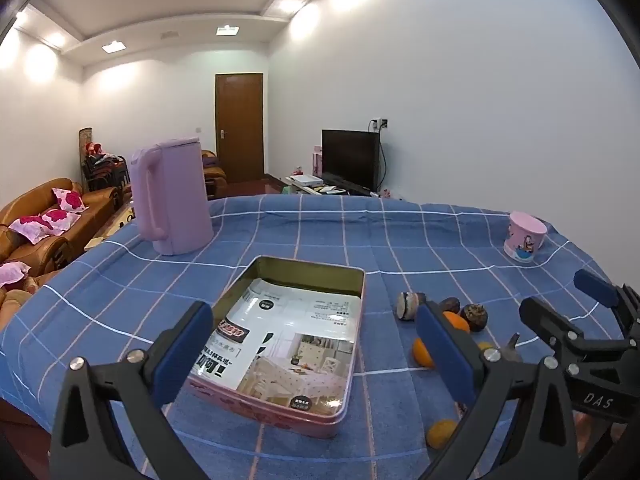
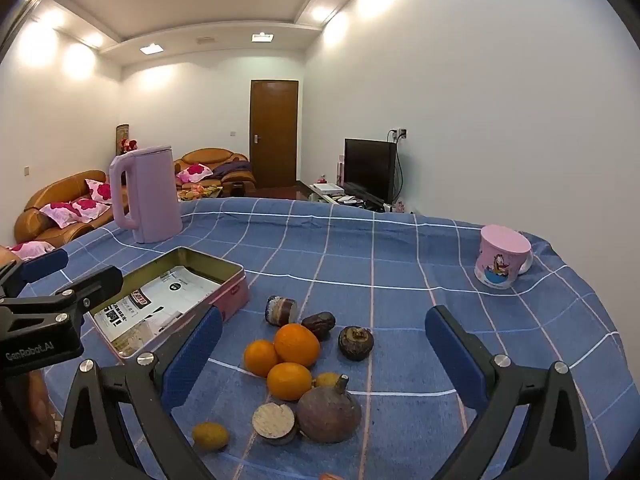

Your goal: Organize fruits

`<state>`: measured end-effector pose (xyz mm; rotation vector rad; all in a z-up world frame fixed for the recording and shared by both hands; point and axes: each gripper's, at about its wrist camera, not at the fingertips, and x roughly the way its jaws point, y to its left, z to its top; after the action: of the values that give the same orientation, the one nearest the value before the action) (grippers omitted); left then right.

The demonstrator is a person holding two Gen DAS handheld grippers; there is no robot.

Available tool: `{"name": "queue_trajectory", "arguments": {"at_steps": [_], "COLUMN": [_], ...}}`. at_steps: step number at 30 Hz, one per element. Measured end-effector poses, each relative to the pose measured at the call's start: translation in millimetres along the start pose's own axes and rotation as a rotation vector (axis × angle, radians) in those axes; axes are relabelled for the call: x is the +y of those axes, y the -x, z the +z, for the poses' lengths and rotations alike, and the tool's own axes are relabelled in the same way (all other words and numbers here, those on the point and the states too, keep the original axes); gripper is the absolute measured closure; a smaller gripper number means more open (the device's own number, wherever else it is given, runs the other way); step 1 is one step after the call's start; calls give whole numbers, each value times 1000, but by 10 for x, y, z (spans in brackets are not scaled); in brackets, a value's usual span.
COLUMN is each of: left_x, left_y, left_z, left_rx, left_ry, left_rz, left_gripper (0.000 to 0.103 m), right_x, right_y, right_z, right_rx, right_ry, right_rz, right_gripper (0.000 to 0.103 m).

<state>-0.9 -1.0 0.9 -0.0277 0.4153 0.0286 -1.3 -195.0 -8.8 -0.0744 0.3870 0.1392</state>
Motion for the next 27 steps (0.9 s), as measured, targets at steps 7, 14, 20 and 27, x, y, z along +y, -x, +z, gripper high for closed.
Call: {"name": "queue_trajectory", "arguments": {"at_steps": [7, 14, 20, 27], "left_x": [-20, -4, -4, 2], "left_y": [-41, -37, -36, -32], "left_z": [13, -39, -39, -43], "left_rx": [15, 16, 15, 15], "left_ry": [-4, -2, -3, -3], "left_rz": [-17, -16, -16, -16], "left_gripper": [0, 0, 0, 0], "right_x": [-10, 19, 0, 15], "right_y": [-3, 18, 18, 9], "right_z": [-18, -5, -32, -20], "right_rx": [5, 1, 5, 4], "right_ry": [-9, -11, -10, -16], "right_rz": [-1, 0, -1, 4], "right_gripper": [1, 1, 1, 1]}}
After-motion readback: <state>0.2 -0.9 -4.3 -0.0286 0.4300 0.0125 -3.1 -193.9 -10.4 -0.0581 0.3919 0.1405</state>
